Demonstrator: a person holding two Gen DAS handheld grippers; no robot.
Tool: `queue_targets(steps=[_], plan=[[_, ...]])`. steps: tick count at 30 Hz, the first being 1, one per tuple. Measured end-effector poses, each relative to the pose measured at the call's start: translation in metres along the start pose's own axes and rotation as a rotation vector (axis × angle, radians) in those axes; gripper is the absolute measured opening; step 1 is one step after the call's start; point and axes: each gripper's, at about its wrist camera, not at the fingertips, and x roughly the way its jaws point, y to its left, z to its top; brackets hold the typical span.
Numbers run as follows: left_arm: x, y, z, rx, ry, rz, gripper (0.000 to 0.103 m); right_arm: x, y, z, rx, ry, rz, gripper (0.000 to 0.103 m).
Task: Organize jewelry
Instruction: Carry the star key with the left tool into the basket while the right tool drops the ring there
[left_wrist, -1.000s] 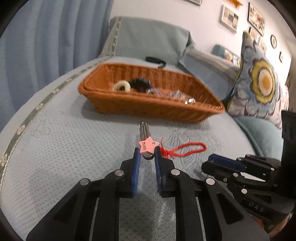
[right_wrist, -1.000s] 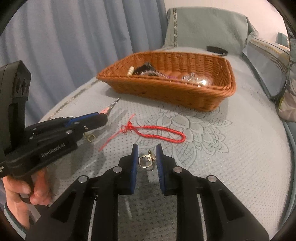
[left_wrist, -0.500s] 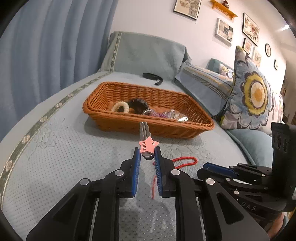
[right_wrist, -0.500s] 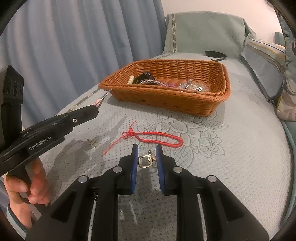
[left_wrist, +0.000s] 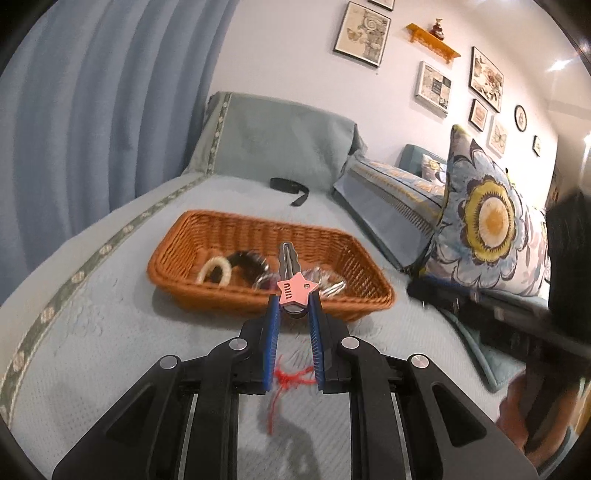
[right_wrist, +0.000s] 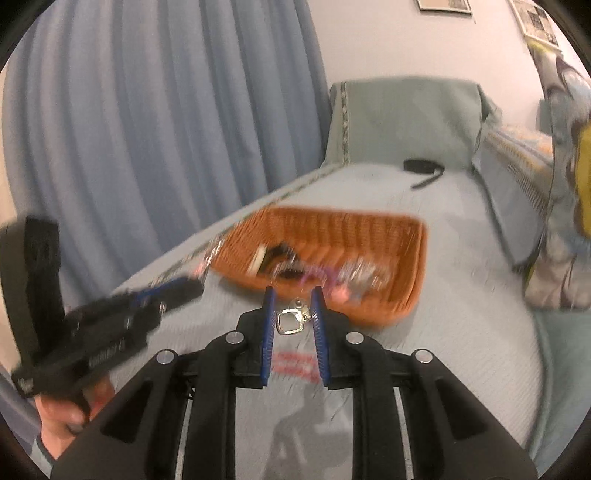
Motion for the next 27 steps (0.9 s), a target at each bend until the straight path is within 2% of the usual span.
queue_targets(steps=[4, 12, 19, 27], plan=[[0.016, -0.005, 0.021, 0.009, -0.02, -0.017, 0.014, 0.015, -0.016, 0.036, 0.01, -0.025, -0.022, 0.017], [0.081, 0.006, 0.05, -0.048, 0.029, -0.003, 0.014, 0.08, -0.046, 0.069, 0.047, 0.037, -0.1, 0.017], [0.124, 0.007, 0.042, -0.062, 0.11, 0.034, 0.014, 0.137, -0.069, 0.062, 0.067, 0.18, -0.161, 0.017], [0.132, 0.011, 0.031, -0.064, 0.158, 0.052, 0.014, 0.151, -0.078, 0.046, 0.098, 0.252, -0.162, 0.017]])
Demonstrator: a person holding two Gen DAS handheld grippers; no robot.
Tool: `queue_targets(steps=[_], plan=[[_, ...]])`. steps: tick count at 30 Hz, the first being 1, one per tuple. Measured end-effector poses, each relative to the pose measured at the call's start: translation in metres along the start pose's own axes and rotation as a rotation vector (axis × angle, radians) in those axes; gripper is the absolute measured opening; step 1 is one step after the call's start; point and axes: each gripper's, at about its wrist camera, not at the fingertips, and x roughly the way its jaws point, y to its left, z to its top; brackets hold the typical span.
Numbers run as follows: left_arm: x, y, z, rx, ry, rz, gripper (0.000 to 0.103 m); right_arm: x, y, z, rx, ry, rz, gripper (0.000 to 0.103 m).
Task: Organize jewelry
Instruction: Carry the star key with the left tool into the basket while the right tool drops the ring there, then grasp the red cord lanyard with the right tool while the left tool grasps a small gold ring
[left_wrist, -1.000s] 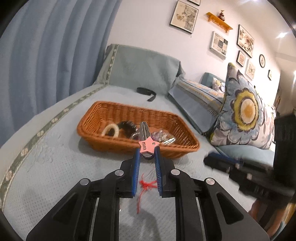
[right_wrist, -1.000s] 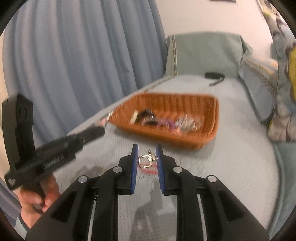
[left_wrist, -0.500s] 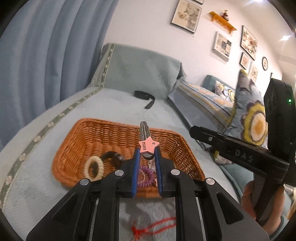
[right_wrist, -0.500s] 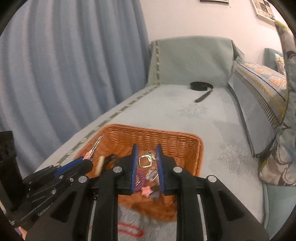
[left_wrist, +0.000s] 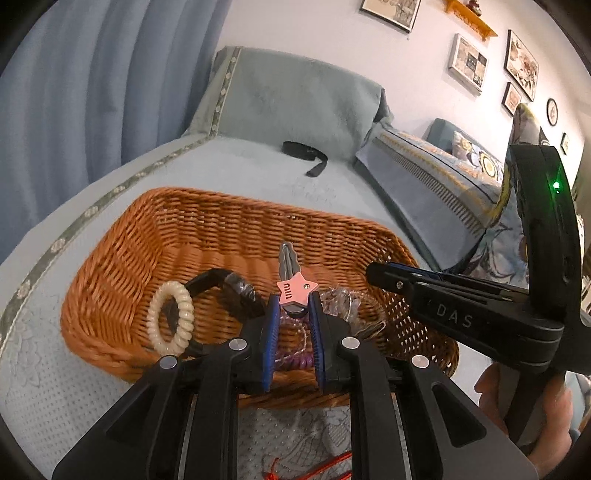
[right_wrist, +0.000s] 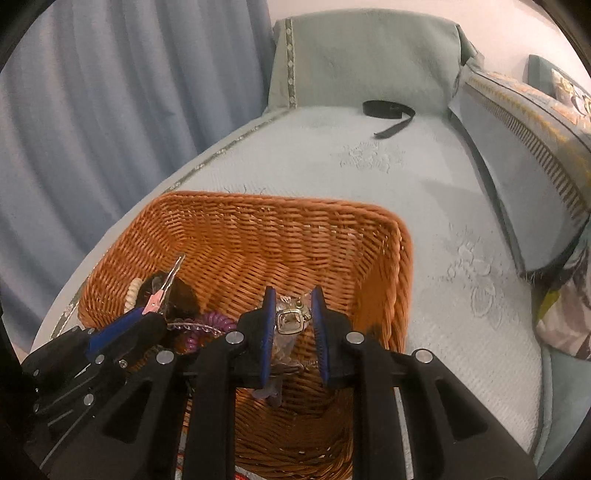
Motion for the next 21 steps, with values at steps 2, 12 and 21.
queue_targets(steps=[2, 12, 21], plan=[[0.001, -0.002, 0.0, 0.008, 0.004, 0.004, 0.014, -0.001, 0.001, 0.0, -0.001, 0.0, 0.002, 0.017], [-0.054, 0.001, -0.007, -0.017, -0.067, -0.062, 0.043, -0.019, 0.0, -0.003, 0.031, -0.009, 0.042, 0.049], [-0.179, 0.042, -0.039, -0.128, -0.215, 0.028, 0.045, -0.096, 0.003, -0.036, 0.073, -0.118, 0.173, 0.05]])
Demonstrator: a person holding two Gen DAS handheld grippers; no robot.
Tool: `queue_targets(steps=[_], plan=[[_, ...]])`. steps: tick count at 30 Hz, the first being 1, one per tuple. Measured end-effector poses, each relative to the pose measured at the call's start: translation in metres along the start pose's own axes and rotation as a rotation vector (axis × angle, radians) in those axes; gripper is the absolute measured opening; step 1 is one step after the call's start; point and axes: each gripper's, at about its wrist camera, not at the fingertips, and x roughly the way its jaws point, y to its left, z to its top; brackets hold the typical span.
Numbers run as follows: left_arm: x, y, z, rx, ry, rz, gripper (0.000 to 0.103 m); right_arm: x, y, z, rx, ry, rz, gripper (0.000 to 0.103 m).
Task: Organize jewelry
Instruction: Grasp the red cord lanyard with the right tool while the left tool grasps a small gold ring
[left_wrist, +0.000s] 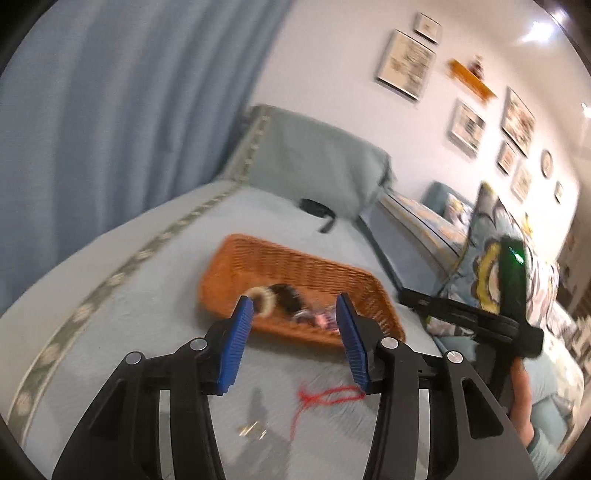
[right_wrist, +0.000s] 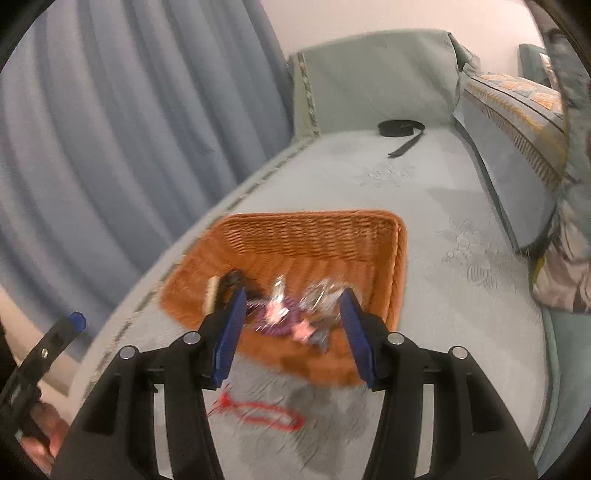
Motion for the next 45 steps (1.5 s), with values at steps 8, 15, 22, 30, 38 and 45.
queue_targets(steps=[8, 15, 22, 30, 38, 45], plan=[[-0.018, 0.043, -0.055, -0.09, 0.103, 0.083, 0.045, -0.025, 0.02, -0.065, -0.077, -0.037, 0.011, 0.05], [0.024, 0.052, -0.076, -0.088, 0.232, 0.08, 0.045, 0.009, 0.006, -0.09, -0.037, 0.049, -0.008, 0.05], [0.047, 0.05, -0.088, -0.025, 0.315, 0.141, 0.045, 0.037, -0.009, -0.089, 0.019, 0.153, -0.031, 0.05], [0.072, 0.045, -0.079, -0.05, 0.318, 0.047, 0.04, 0.067, 0.007, -0.083, -0.039, 0.232, -0.007, 0.049], [0.065, 0.014, -0.1, 0.099, 0.434, -0.155, 0.035, 0.053, 0.028, -0.101, -0.15, 0.283, 0.051, 0.049], [0.05, 0.013, -0.106, 0.139, 0.429, -0.145, 0.035, 0.035, 0.04, -0.114, -0.24, 0.299, 0.091, 0.049]])
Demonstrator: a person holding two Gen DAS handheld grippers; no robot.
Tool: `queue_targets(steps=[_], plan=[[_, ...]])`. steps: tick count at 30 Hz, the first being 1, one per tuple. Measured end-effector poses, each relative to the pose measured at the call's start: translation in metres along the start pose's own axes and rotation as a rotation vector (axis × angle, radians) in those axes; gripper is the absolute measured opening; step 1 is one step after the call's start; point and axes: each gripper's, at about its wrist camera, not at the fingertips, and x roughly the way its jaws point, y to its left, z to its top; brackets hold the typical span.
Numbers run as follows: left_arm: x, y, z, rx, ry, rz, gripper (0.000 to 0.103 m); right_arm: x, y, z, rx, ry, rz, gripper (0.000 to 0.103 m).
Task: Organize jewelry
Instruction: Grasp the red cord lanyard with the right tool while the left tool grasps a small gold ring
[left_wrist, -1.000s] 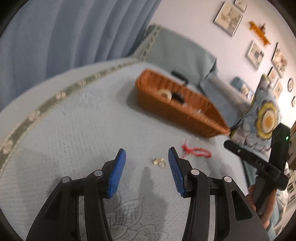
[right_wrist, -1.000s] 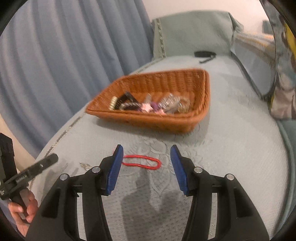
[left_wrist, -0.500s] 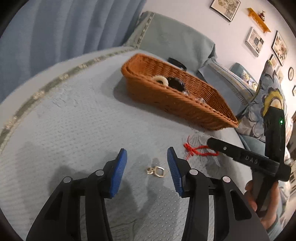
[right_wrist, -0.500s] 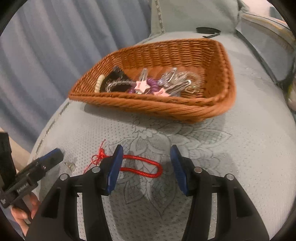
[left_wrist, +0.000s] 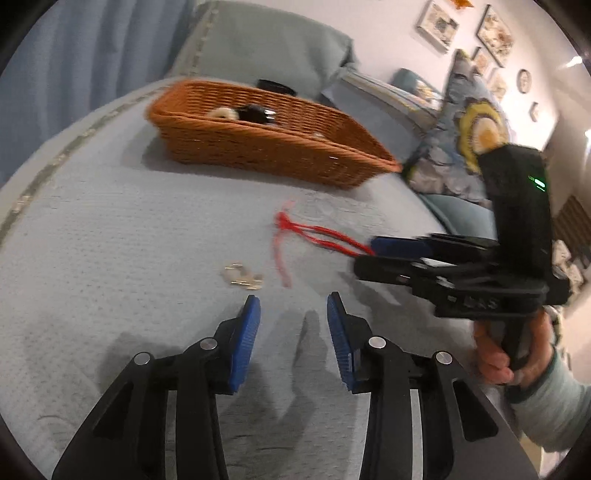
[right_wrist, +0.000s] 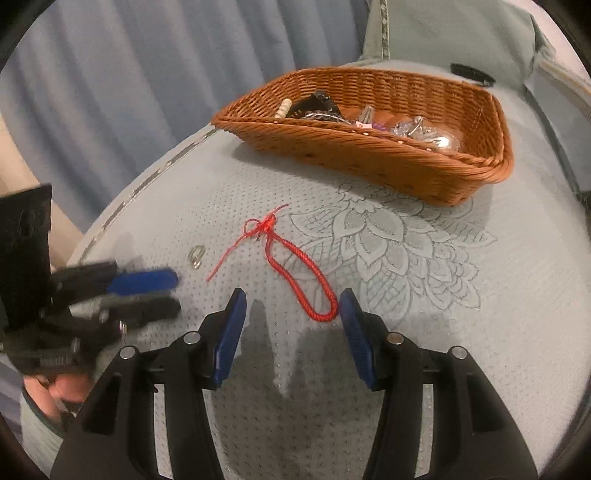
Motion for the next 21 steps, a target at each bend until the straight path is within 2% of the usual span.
queue_targets(steps=[3, 9, 10, 12, 13, 15, 17, 21], plan=[[0.003, 0.008, 0.004, -0.035, -0.005, 0.045, 0.035, 0.0, 0.001, 0.0, -0.014, -0.015, -0.032, 0.049], [0.019, -0.004, 0.016, -0.013, -0.005, 0.147, 0.035, 0.016, 0.012, 0.009, -0.057, -0.014, -0.083, 0.049], [0.022, -0.008, 0.016, 0.008, -0.004, 0.174, 0.035, 0.019, 0.015, 0.009, -0.067, -0.012, -0.104, 0.046], [0.023, -0.013, 0.015, 0.048, -0.002, 0.216, 0.027, 0.022, 0.021, 0.008, -0.091, -0.014, -0.141, 0.033], [0.023, -0.013, 0.014, 0.062, -0.001, 0.23, 0.023, 0.022, 0.023, 0.008, -0.099, -0.016, -0.142, 0.03], [0.019, -0.009, 0.013, 0.062, -0.001, 0.228, 0.018, 0.022, 0.027, 0.006, -0.119, -0.021, -0.139, 0.018], [0.016, -0.004, 0.012, 0.049, -0.007, 0.216, 0.016, 0.021, 0.028, 0.003, -0.127, -0.03, -0.141, 0.01], [0.016, -0.002, 0.012, 0.05, -0.009, 0.227, 0.013, 0.015, 0.024, -0.001, -0.099, -0.062, -0.161, 0.007]])
